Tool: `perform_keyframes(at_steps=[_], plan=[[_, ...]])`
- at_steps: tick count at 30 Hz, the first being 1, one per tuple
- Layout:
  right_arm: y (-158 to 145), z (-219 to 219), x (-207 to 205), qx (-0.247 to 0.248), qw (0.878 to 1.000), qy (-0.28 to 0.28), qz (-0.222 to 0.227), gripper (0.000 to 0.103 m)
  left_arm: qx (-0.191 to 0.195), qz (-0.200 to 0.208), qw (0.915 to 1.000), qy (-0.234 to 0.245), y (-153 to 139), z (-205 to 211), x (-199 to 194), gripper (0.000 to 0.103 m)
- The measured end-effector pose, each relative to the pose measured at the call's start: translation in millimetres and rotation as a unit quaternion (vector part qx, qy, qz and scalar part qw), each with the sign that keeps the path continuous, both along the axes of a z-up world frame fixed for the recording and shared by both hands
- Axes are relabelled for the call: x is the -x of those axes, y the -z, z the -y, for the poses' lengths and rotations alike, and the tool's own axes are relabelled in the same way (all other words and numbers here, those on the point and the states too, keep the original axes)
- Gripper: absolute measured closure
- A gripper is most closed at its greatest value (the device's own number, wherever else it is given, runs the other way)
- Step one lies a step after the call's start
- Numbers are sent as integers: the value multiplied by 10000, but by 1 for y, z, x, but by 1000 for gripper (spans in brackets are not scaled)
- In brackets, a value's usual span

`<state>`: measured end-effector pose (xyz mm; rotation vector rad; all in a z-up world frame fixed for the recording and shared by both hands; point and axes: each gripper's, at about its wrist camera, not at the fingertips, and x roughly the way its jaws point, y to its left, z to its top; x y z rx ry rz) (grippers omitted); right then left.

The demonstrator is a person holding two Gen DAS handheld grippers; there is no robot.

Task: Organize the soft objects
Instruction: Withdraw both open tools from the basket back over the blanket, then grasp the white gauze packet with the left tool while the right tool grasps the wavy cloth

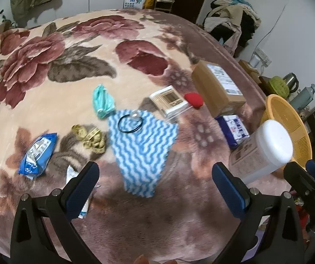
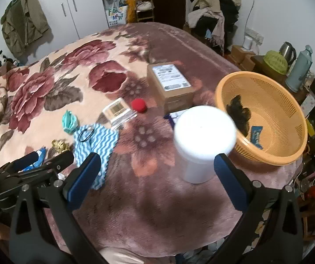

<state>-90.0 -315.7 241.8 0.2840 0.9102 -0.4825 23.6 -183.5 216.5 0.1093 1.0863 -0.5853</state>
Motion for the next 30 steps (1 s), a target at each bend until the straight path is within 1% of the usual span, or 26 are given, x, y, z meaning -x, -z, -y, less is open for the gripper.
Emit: perform_keyframes(at_steps=[10,14,22,30], plan=[[19,-25,-11,-81,9996,-195,-173,0,-173,-117,9997,-132,23,-24,-6,1],[30,-32,-14,-159,9992,-259,-267,0,-233,-233,9992,-206,35,-33,-9,1],[50,-45,-22,-285,9977,-409,-464,0,-392,-527,9969,-422,71,-61,-18,1],[79,-58,-35,-462,9948,-595,-690,0,-547,-821,9928,-685,109,-97,-30,1]])
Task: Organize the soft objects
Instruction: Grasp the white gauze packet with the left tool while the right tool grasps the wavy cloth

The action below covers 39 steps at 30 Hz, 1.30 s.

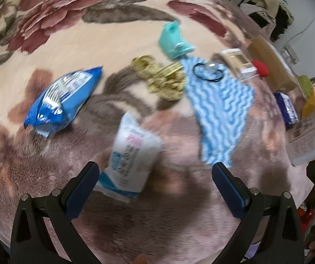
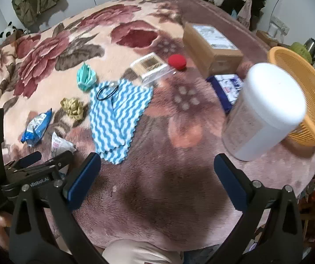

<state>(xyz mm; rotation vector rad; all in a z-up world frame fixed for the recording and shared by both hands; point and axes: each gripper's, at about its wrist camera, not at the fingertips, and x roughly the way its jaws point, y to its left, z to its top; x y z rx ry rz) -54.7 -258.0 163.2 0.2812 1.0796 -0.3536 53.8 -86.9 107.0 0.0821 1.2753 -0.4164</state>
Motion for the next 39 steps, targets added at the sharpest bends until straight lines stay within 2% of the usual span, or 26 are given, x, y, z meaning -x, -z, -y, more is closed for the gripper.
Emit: perform_keyframes(at_steps=[6,8,12,13,16,19,22,29,33,36,37,38,39], plan=[[21,-8,-11,-156,9996,-163,-172,0,-146,-54,9999,-40,24,-7,-5,3],[28,-10,-12,-179,9994,-209,-227,0,-213,-72,9997,-29,32,-6,-7,10],[39,-9,-16,-216,9989,-223,-339,0,-292,-81,9995,-48,43,-1,-12,15],[42,-9,-17,-221,9988,-226,-364,0,-321,-63,9995,-48,45,1,-13,18],[50,-8,-20,-263,9984,-233,-433,0,-405,13,9990,-191,46,-3,-14,51],[58,-8,-27,-321,9981,-255,-463,0,-51,-16,9980,-634,39,-21,-17,52],[64,-12,-40,-380,9978,-340,-421,0,97,-2,9965,-826,34,-31,-19,52],[80,-28,-86,-269,9966,-695,-354,0,36,-170,9968,-776,46,-31,-19,52],[92,-25,-110,-137,9972,-610,-409,0,25,-165,9972,-736,49,-24,-20,52],[102,-22,-119,-222,9970,-580,-465,0,24,-179,9972,-726,50,-24,-20,52],[106,-22,-118,-371,9963,-610,-473,6,24,-179,9972,-724,50,-24,-20,52],[108,-22,-118,-438,9958,-631,-500,21,20,-179,9972,-724,50,-24,-19,52],[108,-24,-114,-273,9961,-642,-533,26,14,-177,9972,-723,49,-27,-18,52]])
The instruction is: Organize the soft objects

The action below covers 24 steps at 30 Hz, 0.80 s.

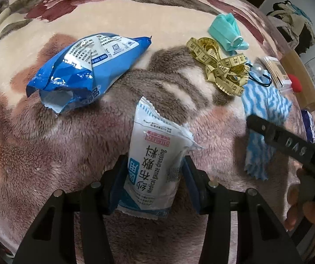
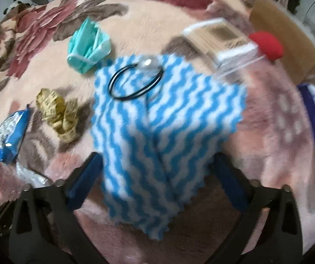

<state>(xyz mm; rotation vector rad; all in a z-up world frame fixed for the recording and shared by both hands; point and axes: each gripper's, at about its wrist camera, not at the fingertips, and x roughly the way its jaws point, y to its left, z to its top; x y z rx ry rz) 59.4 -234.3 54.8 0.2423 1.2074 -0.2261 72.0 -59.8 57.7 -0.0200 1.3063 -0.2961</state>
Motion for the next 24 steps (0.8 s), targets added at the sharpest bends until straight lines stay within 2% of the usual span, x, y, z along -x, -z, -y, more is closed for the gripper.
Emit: perform_keyframes(at_steps=[1,2,3,4,11,19,24], plan=[[-2,-1,3,48,9999,-63,76,34,-7,4,10000,1,1,1,0,52],[-4,-1,7,63,9999,-110,119,50,-16,6,10000,5,1,2,0,52],[-7,0,12,5,9997,-169,160,62,-25,3,10000,4,2,3,1,52],[-10,3,15,-104,9996,-203,193,83,-35,-3,10000,-1,2,4,1,52],[-51,12,49,-485,9957,-243,746,85,50,-20,10000,-54,-3,1,6,52],[-108,12,74,-434,9880,-272,1459,85,127,181,9997,-38,-27,3,11,52],[-117,3,74,-447,9868,-308,1527,85,169,240,9996,-25,-38,1,16,52]])
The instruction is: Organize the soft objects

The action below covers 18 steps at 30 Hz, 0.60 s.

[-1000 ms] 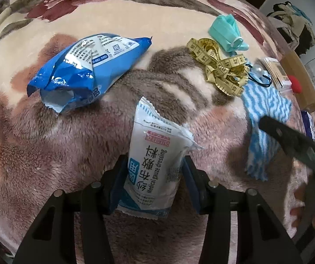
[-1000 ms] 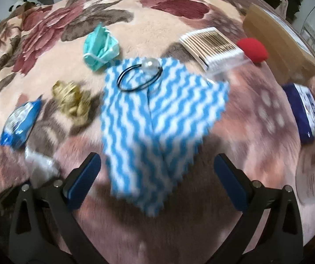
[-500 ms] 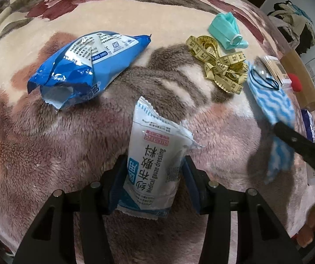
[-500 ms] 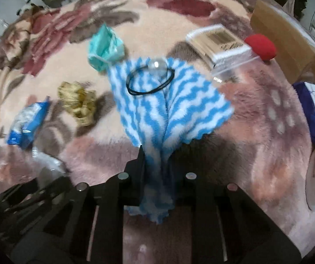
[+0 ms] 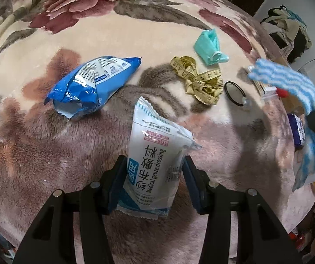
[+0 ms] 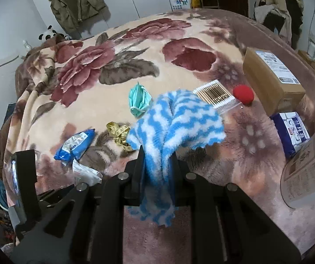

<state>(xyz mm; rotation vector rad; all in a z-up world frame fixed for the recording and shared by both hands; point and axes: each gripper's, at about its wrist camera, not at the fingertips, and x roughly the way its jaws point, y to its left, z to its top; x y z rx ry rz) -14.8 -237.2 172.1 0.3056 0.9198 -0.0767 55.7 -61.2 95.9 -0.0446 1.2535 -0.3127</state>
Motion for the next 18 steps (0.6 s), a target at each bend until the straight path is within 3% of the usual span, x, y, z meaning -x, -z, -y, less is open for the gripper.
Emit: perform_keyframes(at_steps=[18], plan=[[24,-3,43,-144,9984,40,-550,85,-52,200,9997,144,-31,13,21,52]])
